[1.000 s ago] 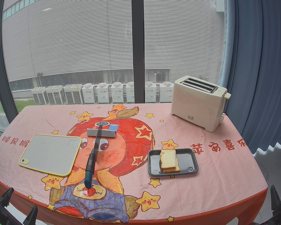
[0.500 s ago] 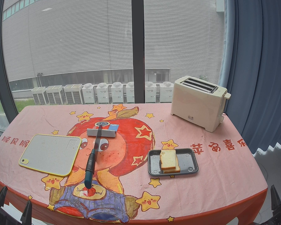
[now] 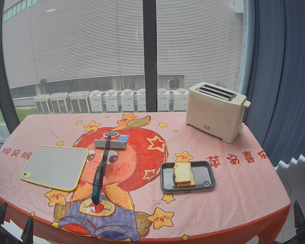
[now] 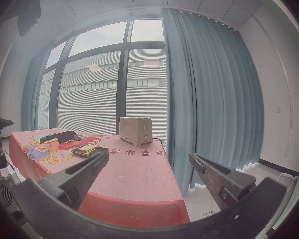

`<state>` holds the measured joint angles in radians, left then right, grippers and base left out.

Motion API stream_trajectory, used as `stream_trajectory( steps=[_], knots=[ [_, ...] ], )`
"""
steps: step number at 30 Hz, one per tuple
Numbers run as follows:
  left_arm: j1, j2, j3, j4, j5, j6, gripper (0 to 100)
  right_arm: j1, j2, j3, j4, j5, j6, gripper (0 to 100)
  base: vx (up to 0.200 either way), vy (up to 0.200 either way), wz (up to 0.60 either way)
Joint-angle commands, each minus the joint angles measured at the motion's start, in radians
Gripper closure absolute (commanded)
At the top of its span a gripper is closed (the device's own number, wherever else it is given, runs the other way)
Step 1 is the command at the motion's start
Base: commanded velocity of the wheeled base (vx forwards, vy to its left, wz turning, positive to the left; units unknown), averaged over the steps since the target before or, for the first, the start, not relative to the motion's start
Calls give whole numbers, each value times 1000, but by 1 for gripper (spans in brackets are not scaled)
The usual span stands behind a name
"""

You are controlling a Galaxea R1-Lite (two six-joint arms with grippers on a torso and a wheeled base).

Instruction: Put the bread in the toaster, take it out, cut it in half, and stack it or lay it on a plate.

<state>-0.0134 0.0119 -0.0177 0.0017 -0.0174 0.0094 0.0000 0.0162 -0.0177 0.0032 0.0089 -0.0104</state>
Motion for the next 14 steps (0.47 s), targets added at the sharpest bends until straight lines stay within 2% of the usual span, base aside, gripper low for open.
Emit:
stream_trajectory(
  steps=[1, 14],
  knots=[
    [0, -10, 16, 0, 1, 0, 0, 0, -16, 18, 1, 2, -5, 0, 0, 0, 0],
    [0, -10, 16, 0, 1, 0, 0, 2, -16, 18, 1, -7, -5, 0, 0, 0, 0]
  ],
)
